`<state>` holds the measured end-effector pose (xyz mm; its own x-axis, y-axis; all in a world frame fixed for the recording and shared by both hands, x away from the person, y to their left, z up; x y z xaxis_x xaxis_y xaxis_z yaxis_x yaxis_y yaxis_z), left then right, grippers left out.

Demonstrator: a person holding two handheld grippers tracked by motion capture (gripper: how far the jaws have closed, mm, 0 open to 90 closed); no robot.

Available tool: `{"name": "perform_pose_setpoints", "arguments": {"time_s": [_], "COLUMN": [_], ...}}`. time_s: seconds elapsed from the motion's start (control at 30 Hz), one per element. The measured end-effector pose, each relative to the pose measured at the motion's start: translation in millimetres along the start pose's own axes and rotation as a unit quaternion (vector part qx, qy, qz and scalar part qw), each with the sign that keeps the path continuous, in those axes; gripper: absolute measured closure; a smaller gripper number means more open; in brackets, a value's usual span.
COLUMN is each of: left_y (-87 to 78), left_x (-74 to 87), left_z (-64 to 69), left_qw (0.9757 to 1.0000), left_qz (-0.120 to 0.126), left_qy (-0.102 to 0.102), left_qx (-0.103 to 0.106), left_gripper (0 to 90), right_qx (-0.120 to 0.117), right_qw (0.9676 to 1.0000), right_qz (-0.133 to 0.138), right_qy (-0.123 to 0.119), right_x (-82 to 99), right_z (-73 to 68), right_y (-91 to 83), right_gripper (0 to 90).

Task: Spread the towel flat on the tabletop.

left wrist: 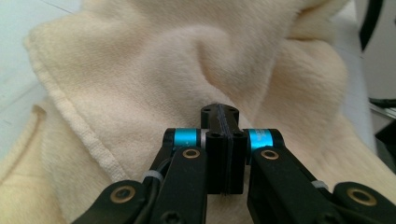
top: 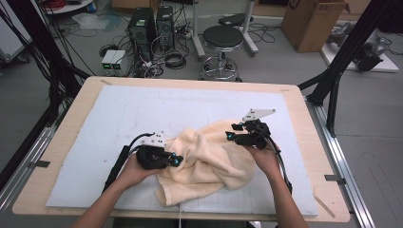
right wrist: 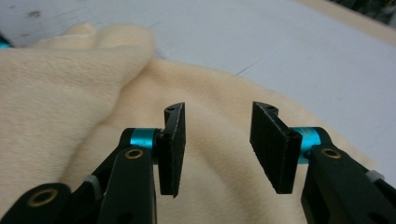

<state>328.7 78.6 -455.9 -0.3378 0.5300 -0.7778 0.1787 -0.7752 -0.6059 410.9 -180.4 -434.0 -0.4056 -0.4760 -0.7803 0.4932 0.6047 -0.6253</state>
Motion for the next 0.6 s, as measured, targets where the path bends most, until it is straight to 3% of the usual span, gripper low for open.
{"name": "perform_pose_setpoints", "arguments": {"time_s": [0.07,0.13,0.2,0.27,0.37,0.47,0.53,0.6], "left_y": [-4.5,-8.9,-14.9,-19.9,-16.0,-2.0,10.0,20.8], "left_x": [4.4,3.7,-3.3,-13.9,-30.3,-45.1,-52.0,-55.8], "left_z": [1.3,0.7,-7.4,-20.8,-44.2,-62.4,-70.3,-77.8], "left_qw": [0.9999,0.9996,0.9992,0.9972,0.9927,0.9902,0.9903,0.9906], "left_qz": [-0.004,0.005,0.03,0.058,0.08,0.088,0.084,0.076], "left_qy": [0.0,-0.013,-0.026,-0.046,-0.065,-0.08,-0.087,-0.085], "left_qx": [0.014,0.026,0.004,-0.015,-0.063,-0.074,-0.067,-0.076], "left_gripper": [89.0,84.3,68.2,65.5,60.7,58.9,57.1,50.1], "right_qx": [0.003,0.015,0.025,0.033,0.043,0.046,0.048,0.047], "right_qw": [0.9998,0.9989,0.9972,0.9961,0.9952,0.9952,0.995,0.9946], "right_qz": [-0.011,-0.028,-0.041,-0.042,-0.04,-0.036,-0.036,-0.036], "right_qy": [0.019,0.035,0.058,0.07,0.078,0.078,0.08,0.085], "right_x": [9.5,20.9,29.3,33.5,34.8,34.1,34.7,36.0], "right_z": [8.3,19.3,30.3,38.8,45.3,47.2,48.3,50.5], "right_y": [4.5,10.8,16.2,19.3,22.7,25.2,26.4,26.9], "right_gripper": [56.0,54.5,53.7,53.6,53.4,53.4,53.4,53.4]}}
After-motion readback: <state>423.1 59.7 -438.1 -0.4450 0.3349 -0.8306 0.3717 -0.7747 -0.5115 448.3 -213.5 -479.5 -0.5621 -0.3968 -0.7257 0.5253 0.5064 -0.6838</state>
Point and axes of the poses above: each handheld gripper's, and its own axes: y roughly forward along the jaws, x roughly out of its underside, z roughly to its right, the point moved 7 cm from there along y, roughly forward along the jaws, and after that the axes turned 3 degrees about -z, right-handed, at the moved point
